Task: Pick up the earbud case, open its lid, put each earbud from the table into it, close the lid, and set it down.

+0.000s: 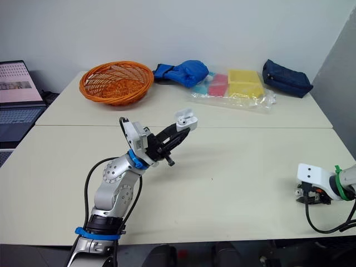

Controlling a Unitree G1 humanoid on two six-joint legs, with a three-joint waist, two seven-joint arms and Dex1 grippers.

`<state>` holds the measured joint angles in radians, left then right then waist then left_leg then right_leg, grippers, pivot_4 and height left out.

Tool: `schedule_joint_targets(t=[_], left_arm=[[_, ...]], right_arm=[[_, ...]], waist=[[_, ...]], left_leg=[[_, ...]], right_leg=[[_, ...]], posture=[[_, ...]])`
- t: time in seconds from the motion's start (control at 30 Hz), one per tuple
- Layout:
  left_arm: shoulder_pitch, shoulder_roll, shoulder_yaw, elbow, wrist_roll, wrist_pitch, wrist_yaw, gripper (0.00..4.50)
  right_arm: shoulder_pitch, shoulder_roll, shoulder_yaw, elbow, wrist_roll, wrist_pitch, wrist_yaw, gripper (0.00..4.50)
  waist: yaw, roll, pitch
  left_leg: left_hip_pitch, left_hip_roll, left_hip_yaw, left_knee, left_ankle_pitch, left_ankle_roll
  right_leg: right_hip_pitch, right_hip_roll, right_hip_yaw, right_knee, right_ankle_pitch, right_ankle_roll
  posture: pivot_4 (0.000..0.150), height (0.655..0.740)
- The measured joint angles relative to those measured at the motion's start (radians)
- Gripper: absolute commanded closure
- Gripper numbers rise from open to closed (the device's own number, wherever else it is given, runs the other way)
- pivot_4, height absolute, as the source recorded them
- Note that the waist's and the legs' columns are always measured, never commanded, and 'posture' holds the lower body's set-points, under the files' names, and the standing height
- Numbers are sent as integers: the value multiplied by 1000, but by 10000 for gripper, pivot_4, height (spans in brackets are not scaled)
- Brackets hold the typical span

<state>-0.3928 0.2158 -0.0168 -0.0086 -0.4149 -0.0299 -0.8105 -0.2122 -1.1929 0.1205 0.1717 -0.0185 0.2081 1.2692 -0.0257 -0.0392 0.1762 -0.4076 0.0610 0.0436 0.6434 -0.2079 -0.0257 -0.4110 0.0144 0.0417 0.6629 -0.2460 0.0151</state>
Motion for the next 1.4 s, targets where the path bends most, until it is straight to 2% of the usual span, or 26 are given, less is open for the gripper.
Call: schedule_joint_targets(t=[0.6, 0.7, 0.83, 1.13, 1.2, 1.3, 1.4], left_arm=[[11, 0, -1, -2, 3, 0, 3, 37551], [11, 0, -1, -2, 4, 0, 12, 37551], [11, 0, -1, -3, 4, 0, 13, 37551], [11, 2, -1, -3, 4, 0, 12, 37551], [10, 3, -2, -2, 3, 0, 11, 37551], [4, 3, -4, -1, 3, -1, 5, 37551], [-12, -2, 0, 7, 2, -2, 7, 37551]], right_arm=[[-85, 16, 59, 42, -58, -31, 51, 21207], [-88, 18, 60, 50, -59, -40, 59, 27561], [-86, 21, 61, 54, -59, -49, 60, 40475], [-89, 40, 51, 50, -61, -60, 46, 40768], [-88, 73, 27, 1, -20, 17, 45, 40768], [-120, 173, 3, -185, 130, 222, 52, 40768], [-276, 404, -100, -337, 290, 491, -130, 40768]], waist=[[-1, 0, 0], [-2, 0, 0], [-3, 0, 0], [-7, 0, 0], [-11, -1, 0], [-17, 0, 0], [-25, 1, 1]], left_leg=[[3, 0, 4, 0, 0, 0], [3, 0, 4, 0, 0, 0], [6, 0, 6, 0, 0, 0], [7, 1, 7, 0, 0, 0], [7, 2, 8, 0, 0, 0], [8, 2, 6, -1, 0, 0], [7, 2, 5, -2, 0, 0]], right_leg=[[1, 0, 3, 0, 0, -1], [2, 0, 3, 0, 0, -1], [3, -1, 5, 0, 0, -1], [4, -1, 5, 0, 0, -1], [4, -1, 6, 1, 1, -1], [3, 1, 5, 2, 2, 0], [1, 2, 5, 3, 5, 3]], posture=[[1500, 7400], [1500, 7400], [1500, 7400], [1500, 7400], [1500, 7400], [1500, 7400], [1500, 7400]])
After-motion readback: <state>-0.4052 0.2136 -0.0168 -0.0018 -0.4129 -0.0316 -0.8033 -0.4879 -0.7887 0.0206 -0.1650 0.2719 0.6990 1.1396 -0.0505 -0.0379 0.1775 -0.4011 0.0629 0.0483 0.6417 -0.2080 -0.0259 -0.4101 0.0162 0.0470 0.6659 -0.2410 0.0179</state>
